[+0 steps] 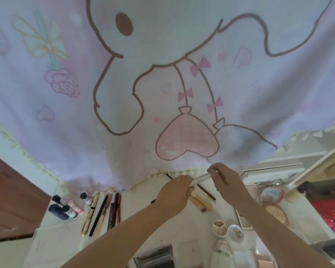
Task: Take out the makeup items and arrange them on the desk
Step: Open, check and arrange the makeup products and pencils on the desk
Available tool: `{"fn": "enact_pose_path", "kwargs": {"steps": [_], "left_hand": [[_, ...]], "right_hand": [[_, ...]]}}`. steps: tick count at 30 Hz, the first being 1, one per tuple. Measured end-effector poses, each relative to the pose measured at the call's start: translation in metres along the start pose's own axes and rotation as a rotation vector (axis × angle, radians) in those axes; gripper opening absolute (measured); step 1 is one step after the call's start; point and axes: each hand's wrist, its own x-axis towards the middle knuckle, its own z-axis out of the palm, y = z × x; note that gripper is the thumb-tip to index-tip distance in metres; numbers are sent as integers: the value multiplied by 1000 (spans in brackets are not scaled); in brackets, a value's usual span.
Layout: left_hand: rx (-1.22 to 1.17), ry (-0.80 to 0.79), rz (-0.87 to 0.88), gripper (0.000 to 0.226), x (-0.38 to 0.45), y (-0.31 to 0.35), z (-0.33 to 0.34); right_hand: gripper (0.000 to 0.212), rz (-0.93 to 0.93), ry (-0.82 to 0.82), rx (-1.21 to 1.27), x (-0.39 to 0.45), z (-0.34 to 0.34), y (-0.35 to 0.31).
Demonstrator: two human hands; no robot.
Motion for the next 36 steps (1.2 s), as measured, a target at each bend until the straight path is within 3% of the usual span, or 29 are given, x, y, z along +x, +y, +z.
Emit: {"fn": "enact_pose_path", "kwargs": {"steps": [2, 5, 7, 11, 13, 15, 17, 19, 21, 24, 28, 33, 36], "left_hand": [[121, 211, 54, 33, -3, -1, -15], [263, 370, 186, 27, -6, -13, -37], [364, 459, 233, 23, -7, -18, -59], [411, 547, 231, 36, -14, -8, -124], [368, 485, 225, 37, -21, 2, -151], [227, 289, 180, 33, -20, -2, -164], [10, 86, 135, 36, -24, -4, -171], [-174, 21, 143, 40, -29, -8, -174], [-374, 9, 109, 34, -33, -12, -178], [-694, 66, 33, 18, -38, -21, -185], [-461, 229, 51, 22, -41, -31, -179], [-366, 306, 41, 23, -41, -38, -179], [-266, 317, 93, 26, -39, -39, -176]], "right_hand": [[29, 96, -1, 84, 6, -1, -19], [45, 208, -27, 32, 17, -2, -44], [47, 254, 13, 145, 21, -4, -61], [55, 71, 167, 507, 22, -13, -95], [64, -70, 208, 536, 22, -20, -112], [69, -219, 222, 494, 22, -25, -123], [59, -434, 253, 352, 18, -26, -131], [39, -546, 226, 238, 14, -28, -139], [38, -554, 204, 230, 17, -31, -138], [46, -358, 127, 341, 23, -31, -129], [25, -243, 7, 436, 21, -24, -119], [29, -303, -89, 562, 26, -33, -124], [17, -195, -167, 505, 31, -35, -133]]}}
